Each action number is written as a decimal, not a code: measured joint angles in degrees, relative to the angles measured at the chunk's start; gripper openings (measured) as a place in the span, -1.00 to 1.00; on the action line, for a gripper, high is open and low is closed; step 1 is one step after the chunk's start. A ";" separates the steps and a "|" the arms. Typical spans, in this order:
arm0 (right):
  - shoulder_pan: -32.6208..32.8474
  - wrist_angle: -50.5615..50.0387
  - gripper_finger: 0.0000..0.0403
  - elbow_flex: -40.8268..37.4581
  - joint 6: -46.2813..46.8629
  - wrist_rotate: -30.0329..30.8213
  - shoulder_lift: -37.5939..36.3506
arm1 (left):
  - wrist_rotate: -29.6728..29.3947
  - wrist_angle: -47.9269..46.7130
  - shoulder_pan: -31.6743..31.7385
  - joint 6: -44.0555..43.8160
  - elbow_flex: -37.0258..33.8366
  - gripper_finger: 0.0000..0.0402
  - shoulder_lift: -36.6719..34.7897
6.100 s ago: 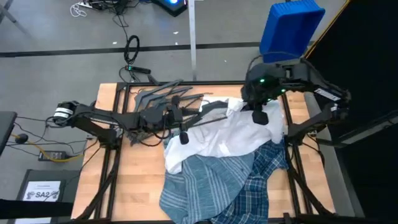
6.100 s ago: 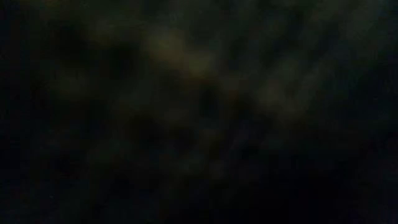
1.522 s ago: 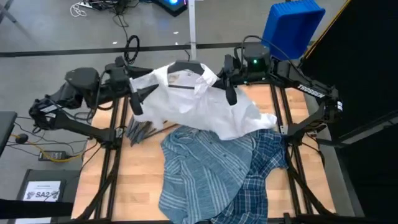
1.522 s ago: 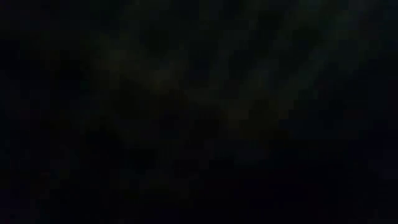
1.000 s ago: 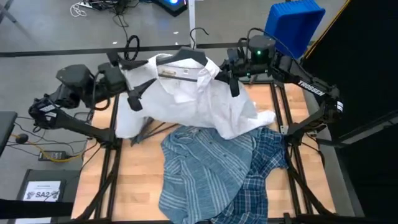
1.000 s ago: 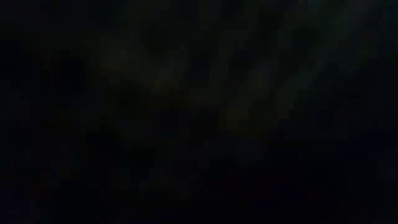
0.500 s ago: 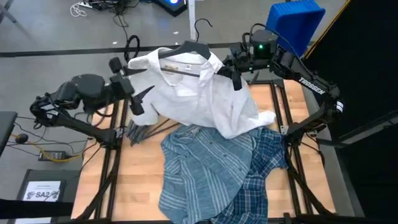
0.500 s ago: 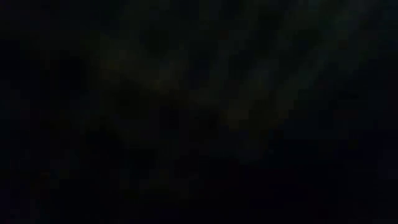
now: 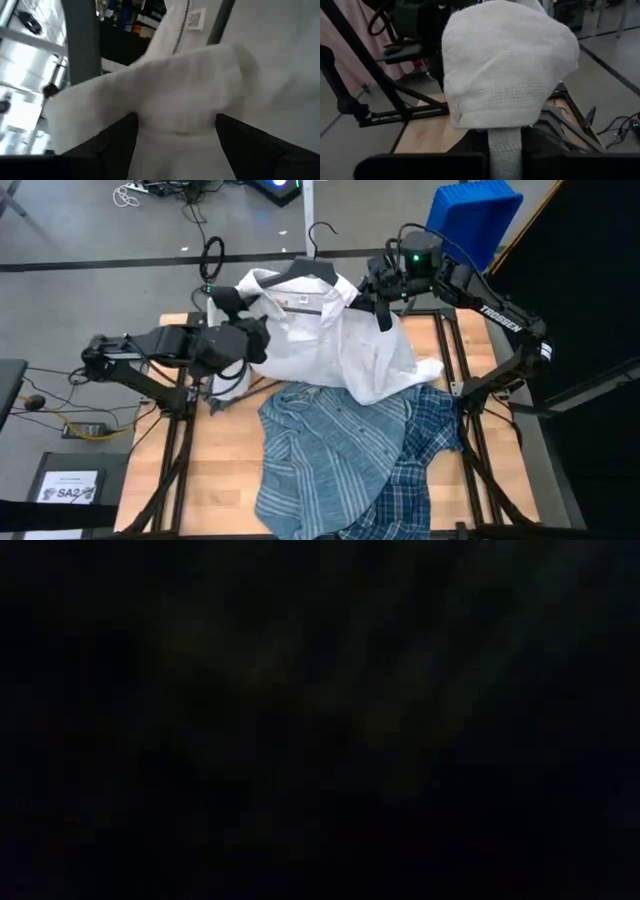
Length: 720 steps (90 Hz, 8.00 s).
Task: Hang clothes
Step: Insert the black hanger into the white shirt, then hang the white shirt on the hanging rack
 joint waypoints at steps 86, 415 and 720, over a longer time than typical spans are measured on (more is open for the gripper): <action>3.07 0.44 -0.98 0.04 -0.24 -2.91 0.02 | 0.37 0.20 0.37 -0.13 0.00 -0.11 1.15; -10.04 27.61 0.16 0.11 -9.92 10.94 -7.07 | 11.53 57.46 30.89 56.43 0.63 -0.99 9.54; 1.24 31.35 -0.06 -57.90 16.86 -9.67 -5.20 | 100.37 54.93 1.46 -76.57 -51.25 0.23 6.31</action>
